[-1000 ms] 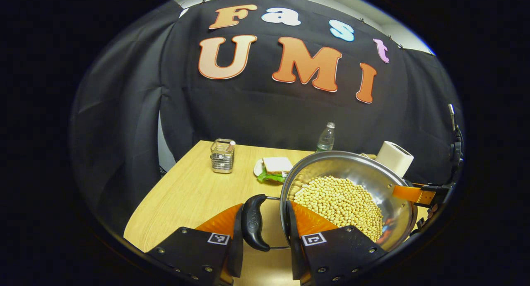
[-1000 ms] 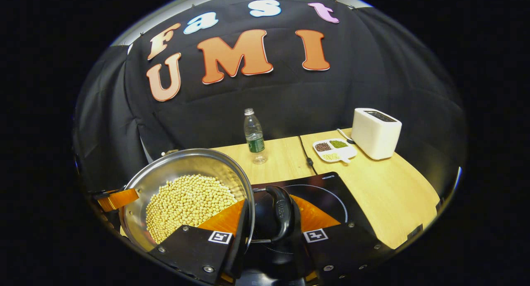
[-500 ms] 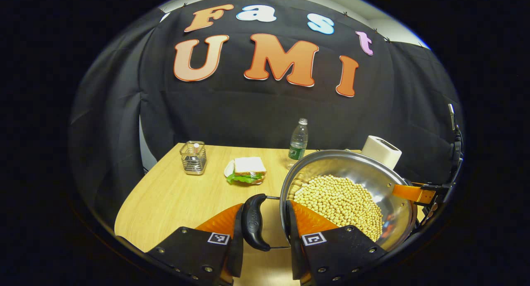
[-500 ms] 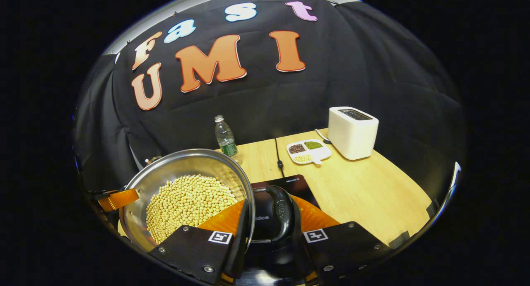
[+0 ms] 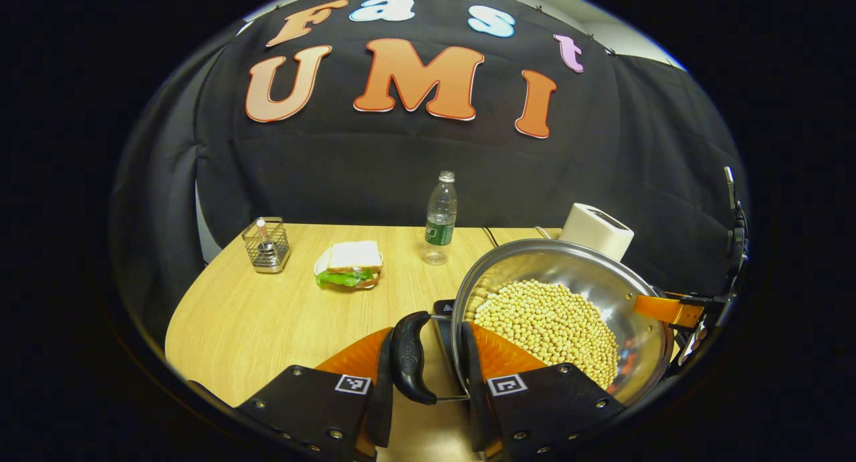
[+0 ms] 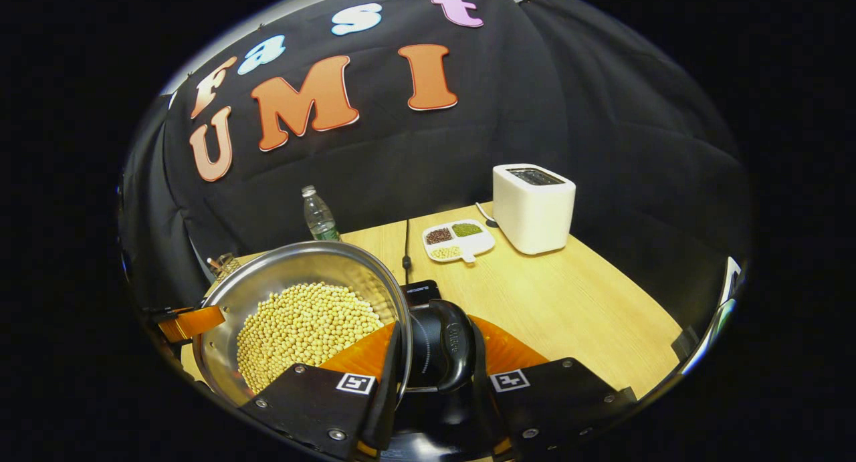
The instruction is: First push the handle of the pot to place it horizontally, then grasp the pot with both hands and set it on the induction cooktop.
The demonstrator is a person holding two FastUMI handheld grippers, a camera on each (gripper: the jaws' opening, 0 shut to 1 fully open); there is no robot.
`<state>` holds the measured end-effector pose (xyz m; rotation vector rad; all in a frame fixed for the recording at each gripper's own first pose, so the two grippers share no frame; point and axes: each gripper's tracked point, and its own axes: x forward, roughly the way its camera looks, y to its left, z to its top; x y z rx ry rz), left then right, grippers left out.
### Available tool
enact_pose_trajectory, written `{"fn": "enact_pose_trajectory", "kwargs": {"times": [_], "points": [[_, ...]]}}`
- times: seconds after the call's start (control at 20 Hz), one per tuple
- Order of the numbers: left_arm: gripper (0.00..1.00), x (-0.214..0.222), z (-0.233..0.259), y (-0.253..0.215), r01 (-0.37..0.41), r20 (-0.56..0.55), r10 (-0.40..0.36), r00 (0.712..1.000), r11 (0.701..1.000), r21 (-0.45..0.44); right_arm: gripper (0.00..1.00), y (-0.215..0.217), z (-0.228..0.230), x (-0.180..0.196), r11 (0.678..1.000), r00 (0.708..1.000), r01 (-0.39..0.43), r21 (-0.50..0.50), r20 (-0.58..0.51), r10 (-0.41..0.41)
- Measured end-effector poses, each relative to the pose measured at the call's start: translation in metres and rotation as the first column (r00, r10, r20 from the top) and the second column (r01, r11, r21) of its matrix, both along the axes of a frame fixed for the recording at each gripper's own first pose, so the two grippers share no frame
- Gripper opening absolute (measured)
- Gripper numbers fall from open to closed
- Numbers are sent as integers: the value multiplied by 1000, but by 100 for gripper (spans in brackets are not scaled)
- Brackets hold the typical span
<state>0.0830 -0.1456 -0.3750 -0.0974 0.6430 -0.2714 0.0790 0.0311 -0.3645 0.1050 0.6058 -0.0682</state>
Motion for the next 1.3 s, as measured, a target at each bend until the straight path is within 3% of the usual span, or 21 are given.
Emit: {"fn": "enact_pose_trajectory", "kwargs": {"times": [0.85,1.0,1.05,1.1,1.15,1.2,1.3], "points": [[48,2,-48,-19,9,-77,-9,997,1000,2,49,-22,-43,2,1000,994,-10,-24,-105,7],[58,3,-32,-14,-8,-41,8,999,1000,2,62,-23,-25,3,1000,997,-14,-28,-72,12],[57,6,-20,-8,-20,-6,20,1000,1000,22,58,-26,-13,5,999,999,-8,-41,-51,5],[66,10,-6,2,-40,24,39,999,998,51,80,-28,2,5,999,1000,-3,-51,-24,2],[80,12,6,10,-62,50,58,997,996,70,89,-28,19,6,998,1000,0,-56,2,0],[81,13,23,24,-98,73,92,993,992,85,95,-28,38,6,998,999,-2,-59,32,4],[81,12,55,47,-160,110,147,983,980,118,95,-25,82,3,998,995,-12,-63,101,18]]}}
